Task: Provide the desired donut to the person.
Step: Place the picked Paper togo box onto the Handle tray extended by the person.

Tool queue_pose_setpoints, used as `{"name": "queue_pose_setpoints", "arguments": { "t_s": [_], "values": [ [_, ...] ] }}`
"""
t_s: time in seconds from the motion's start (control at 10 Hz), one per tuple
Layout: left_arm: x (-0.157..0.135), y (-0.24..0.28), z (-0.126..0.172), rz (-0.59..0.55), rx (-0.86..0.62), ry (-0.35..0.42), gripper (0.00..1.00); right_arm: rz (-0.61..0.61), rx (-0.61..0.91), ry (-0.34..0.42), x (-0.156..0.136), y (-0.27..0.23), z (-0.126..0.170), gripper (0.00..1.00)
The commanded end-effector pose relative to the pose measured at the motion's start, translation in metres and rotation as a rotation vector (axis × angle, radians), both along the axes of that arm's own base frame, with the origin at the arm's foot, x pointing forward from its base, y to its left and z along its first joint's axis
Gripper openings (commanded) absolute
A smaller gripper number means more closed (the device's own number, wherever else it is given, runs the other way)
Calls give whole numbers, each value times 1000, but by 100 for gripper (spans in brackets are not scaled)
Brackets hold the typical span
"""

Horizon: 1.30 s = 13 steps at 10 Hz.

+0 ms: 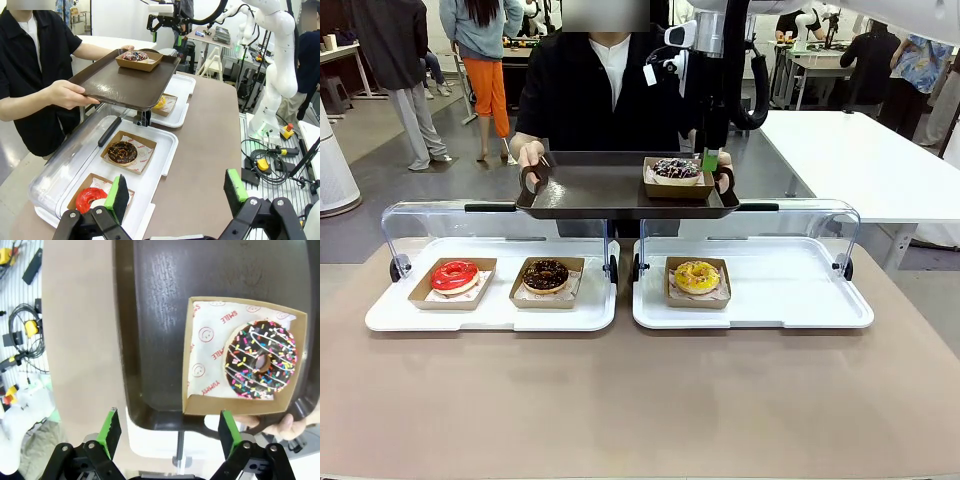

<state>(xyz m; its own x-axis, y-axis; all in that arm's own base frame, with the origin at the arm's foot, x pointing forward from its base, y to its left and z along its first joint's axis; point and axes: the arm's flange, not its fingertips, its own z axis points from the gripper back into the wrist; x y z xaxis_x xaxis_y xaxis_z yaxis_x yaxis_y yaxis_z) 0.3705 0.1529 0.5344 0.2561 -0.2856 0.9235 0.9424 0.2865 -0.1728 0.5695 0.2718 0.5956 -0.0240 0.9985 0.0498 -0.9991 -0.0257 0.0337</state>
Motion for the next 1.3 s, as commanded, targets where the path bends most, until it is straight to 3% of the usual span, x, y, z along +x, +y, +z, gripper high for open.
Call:
{"name": "queue_pose_setpoints", "arguments": {
  "t_s": [0.0,0.3,0.4,0.8,1.2],
  "values": [
    [1,0,3,15,-10,4,100,24,25,6,-30,-27,12,100],
    [1,0,3,15,-10,4,100,-37,84,-57,-66,-88,31,100],
    [1,0,3,15,-10,4,100,-99,136,-110,-87,-133,35,100],
    [1,0,3,15,-10,4,100,-137,190,-134,-102,-172,30,100],
    [1,0,3,15,-10,4,100,-132,183,-124,-94,-177,17,100]
  ]
}}
